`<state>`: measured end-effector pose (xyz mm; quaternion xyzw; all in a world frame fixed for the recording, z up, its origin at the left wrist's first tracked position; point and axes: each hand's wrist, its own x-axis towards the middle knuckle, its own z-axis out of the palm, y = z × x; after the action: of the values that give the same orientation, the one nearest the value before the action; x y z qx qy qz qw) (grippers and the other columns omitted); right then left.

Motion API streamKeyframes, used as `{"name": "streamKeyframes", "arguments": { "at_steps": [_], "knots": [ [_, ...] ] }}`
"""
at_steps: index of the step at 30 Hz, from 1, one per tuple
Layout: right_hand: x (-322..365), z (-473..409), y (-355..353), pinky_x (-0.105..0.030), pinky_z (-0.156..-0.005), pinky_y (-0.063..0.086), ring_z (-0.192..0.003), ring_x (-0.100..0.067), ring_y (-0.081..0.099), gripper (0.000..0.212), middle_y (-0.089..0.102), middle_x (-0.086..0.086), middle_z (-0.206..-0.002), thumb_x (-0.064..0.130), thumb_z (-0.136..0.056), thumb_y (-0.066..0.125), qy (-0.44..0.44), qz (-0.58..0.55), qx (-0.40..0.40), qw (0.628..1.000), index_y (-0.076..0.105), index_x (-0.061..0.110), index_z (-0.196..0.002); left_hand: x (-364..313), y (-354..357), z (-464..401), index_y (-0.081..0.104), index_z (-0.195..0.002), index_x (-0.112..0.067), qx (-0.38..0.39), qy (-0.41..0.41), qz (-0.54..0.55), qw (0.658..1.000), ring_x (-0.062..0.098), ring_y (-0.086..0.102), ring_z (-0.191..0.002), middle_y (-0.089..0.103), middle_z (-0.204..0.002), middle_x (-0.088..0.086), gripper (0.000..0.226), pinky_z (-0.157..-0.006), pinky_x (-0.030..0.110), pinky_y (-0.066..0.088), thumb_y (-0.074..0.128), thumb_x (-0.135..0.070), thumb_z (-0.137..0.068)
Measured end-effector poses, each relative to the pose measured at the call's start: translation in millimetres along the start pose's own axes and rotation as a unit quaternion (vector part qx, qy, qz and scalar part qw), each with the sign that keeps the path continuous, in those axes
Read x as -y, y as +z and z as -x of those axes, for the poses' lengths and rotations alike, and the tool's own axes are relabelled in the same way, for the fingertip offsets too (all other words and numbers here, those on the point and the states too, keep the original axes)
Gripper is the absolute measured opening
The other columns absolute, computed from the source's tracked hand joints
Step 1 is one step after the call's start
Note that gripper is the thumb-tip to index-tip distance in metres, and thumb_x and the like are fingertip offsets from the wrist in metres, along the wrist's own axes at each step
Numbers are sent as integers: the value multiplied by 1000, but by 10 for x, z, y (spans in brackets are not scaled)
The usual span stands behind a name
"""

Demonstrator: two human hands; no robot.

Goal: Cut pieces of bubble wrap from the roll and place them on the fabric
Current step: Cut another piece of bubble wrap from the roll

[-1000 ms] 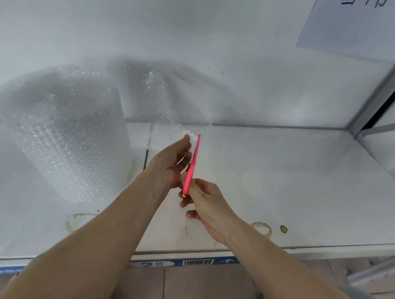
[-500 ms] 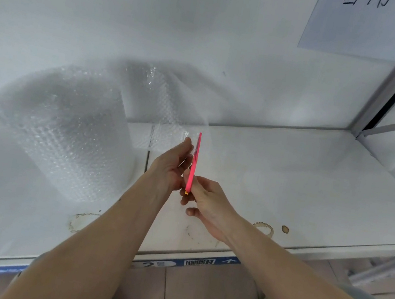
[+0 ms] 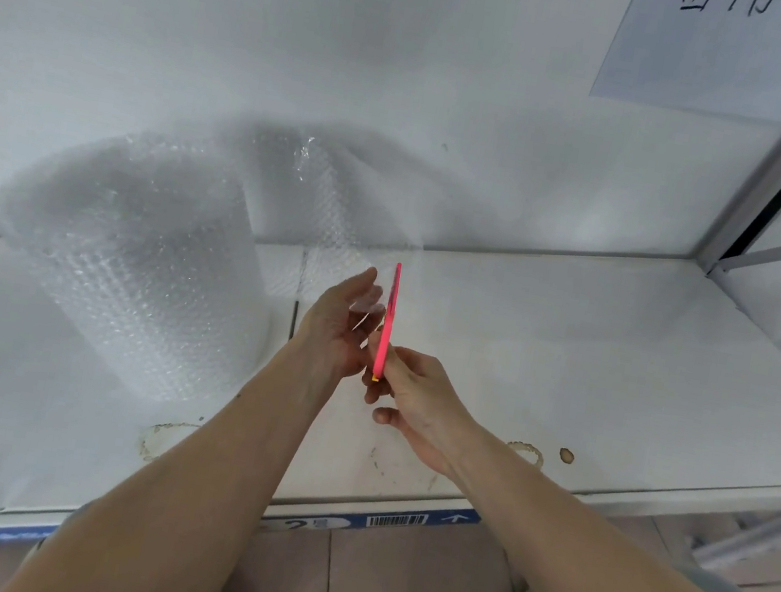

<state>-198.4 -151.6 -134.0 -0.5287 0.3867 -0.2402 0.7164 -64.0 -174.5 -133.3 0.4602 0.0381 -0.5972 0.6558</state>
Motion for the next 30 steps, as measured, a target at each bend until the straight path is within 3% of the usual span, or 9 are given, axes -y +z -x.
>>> {"name": "streamKeyframes", "arguments": {
  "at_steps": [3,5,7,12,18,23,25,27,30],
  "knots": [
    [-17,12,8,-23,-55,43,-67,-12,54,43,58,-3,-78,53,-90,61,6,8,7,1000,64,10,-90,-30,21,-34,71,-82,-8,15,4,47,999,14,62,-75,70,-81,1,27,-76,30,56,86,-28,-71],
    [-25,18,9,-24,-55,43,-68,-12,54,42,58,-3,-79,53,-90,60,6,13,10,1000,64,11,-87,-33,30,-68,70,-77,-9,10,6,52,999,11,56,-68,66,-72,1,22,-94,26,52,83,-26,-75],
    [-21,13,8,-24,-56,44,-70,-12,54,42,58,-4,-81,53,-90,59,5,15,8,1000,65,11,-87,-29,24,-104,67,-77,-10,-2,6,55,998,11,50,-64,62,-65,0,19,-100,26,46,83,-20,-75],
    [16,-20,15,-24,-55,44,-69,-12,54,43,58,-3,-80,53,-91,59,-3,12,0,1000,63,11,-88,9,-25,-104,66,-92,-12,9,5,59,998,12,54,-71,62,-68,0,28,-90,26,50,84,-16,-72],
    [2,-43,36,-24,-54,43,-67,-13,54,40,57,-3,-78,51,-91,60,-9,10,4,1000,62,11,-85,2,-15,-75,65,-85,-12,-12,19,21,1000,14,55,-74,60,-71,-1,20,-78,31,50,82,-19,-76],
    [47,-57,33,-25,-56,43,-66,-12,55,43,59,-2,-77,55,-90,60,-8,12,-6,1000,63,13,-80,5,-62,-156,71,-92,-11,-9,17,21,1000,15,62,-83,64,-73,-1,28,-97,35,51,85,-16,-70],
    [64,-65,23,-25,-56,43,-66,-12,55,42,60,-2,-77,54,-90,60,-9,11,-12,1000,64,13,-80,6,-71,-155,71,-97,-10,-6,19,17,1000,16,63,-88,66,-75,-1,32,-97,34,51,85,-16,-70],
    [65,-71,14,-25,-56,44,-66,-13,54,41,59,-2,-77,53,-90,61,-10,11,-15,1000,64,13,-81,5,-74,-147,70,-98,-9,-11,24,18,999,17,62,-88,65,-74,0,30,-91,33,53,84,-14,-72],
    [54,-75,13,-25,-55,44,-67,-13,54,43,59,-2,-76,53,-91,60,-15,18,-15,1000,64,11,-84,-8,-57,-123,68,-89,-9,-2,26,28,999,13,58,-73,64,-67,-1,21,-78,28,51,82,-15,-75]
  ]
}}
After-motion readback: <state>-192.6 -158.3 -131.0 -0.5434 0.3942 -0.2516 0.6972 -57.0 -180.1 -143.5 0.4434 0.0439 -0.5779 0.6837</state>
